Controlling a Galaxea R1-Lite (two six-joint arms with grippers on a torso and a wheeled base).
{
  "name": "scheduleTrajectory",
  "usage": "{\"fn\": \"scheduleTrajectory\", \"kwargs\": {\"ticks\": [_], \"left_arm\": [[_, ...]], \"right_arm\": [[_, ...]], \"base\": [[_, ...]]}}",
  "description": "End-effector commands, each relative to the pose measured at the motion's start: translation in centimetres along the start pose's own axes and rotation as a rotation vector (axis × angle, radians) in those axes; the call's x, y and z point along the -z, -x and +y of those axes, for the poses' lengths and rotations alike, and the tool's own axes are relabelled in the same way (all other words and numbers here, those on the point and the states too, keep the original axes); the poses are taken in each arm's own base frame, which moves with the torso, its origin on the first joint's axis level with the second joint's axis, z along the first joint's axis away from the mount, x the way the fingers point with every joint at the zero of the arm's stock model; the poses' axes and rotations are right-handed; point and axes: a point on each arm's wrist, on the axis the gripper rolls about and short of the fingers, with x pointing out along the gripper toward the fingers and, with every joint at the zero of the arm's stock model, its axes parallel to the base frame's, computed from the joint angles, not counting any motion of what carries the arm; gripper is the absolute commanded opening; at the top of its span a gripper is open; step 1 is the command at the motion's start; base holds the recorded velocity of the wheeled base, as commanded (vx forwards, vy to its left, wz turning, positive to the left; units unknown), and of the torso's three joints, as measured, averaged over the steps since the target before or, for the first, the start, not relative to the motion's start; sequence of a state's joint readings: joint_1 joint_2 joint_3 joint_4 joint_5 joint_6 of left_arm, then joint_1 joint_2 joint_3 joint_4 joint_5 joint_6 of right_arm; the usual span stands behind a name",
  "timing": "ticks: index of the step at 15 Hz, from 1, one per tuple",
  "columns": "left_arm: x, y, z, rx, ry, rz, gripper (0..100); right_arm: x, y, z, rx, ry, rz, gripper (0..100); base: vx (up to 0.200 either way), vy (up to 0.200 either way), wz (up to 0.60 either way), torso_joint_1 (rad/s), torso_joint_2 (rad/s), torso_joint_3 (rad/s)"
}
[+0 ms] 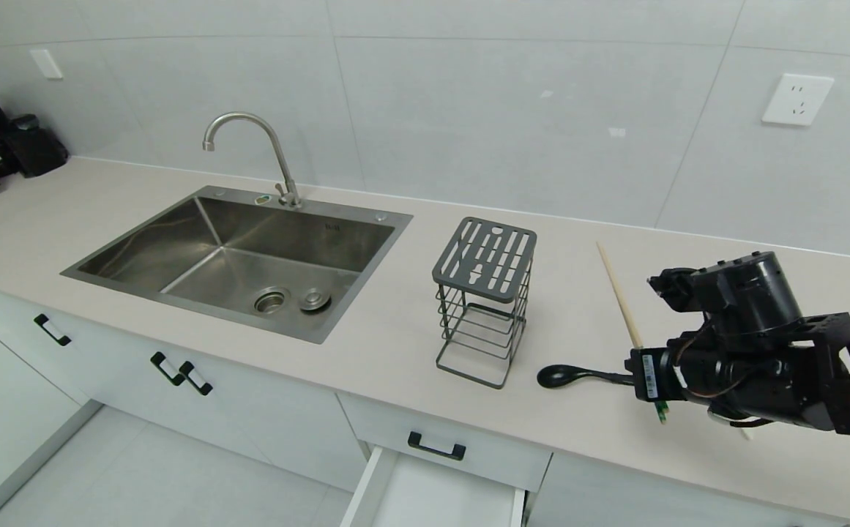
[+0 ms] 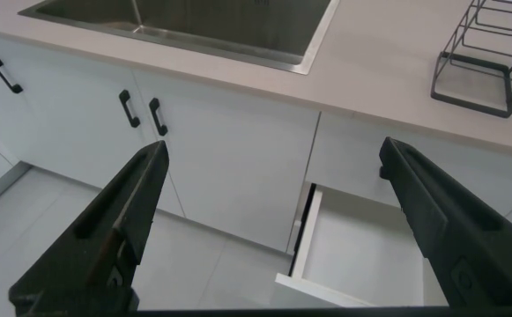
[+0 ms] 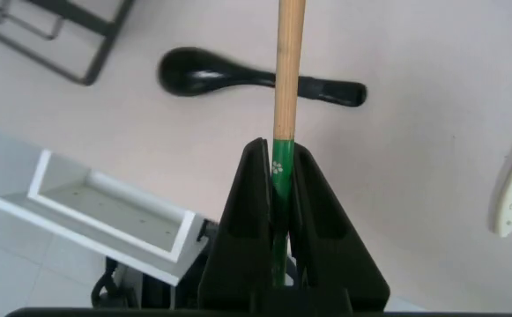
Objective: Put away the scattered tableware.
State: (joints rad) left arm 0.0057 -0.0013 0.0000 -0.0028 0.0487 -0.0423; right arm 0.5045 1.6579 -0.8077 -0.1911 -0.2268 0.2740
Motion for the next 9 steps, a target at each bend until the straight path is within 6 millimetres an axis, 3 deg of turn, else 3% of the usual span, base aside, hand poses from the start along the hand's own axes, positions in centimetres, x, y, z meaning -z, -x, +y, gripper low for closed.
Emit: {"fn": "scheduleTrajectory", "kwargs": {"ticks": [1, 4, 9], "left_arm": [[0.0, 0.0, 0.0, -0.001, 0.001, 0.001, 100], [0.0, 0.0, 0.0, -0.001, 0.001, 0.001, 100], [0.0, 0.0, 0.0, -0.001, 0.001, 0.001, 100]], "right_arm": [[-0.7, 2.3, 0.5, -0.047, 0.003, -0.065, 0], [-1.1, 4.2, 1.7, -0.125, 0.044, -0.126, 0], [-1.0, 4.1, 5.0, -0.399, 0.401, -0.215, 0]], "base": [[0.0, 0.0, 0.0, 0.0, 0.0, 0.0], [0.0, 0.0, 0.0, 0.0, 0.0, 0.0], [0.0, 0.0, 0.0, 0.0, 0.0, 0.0]]}}
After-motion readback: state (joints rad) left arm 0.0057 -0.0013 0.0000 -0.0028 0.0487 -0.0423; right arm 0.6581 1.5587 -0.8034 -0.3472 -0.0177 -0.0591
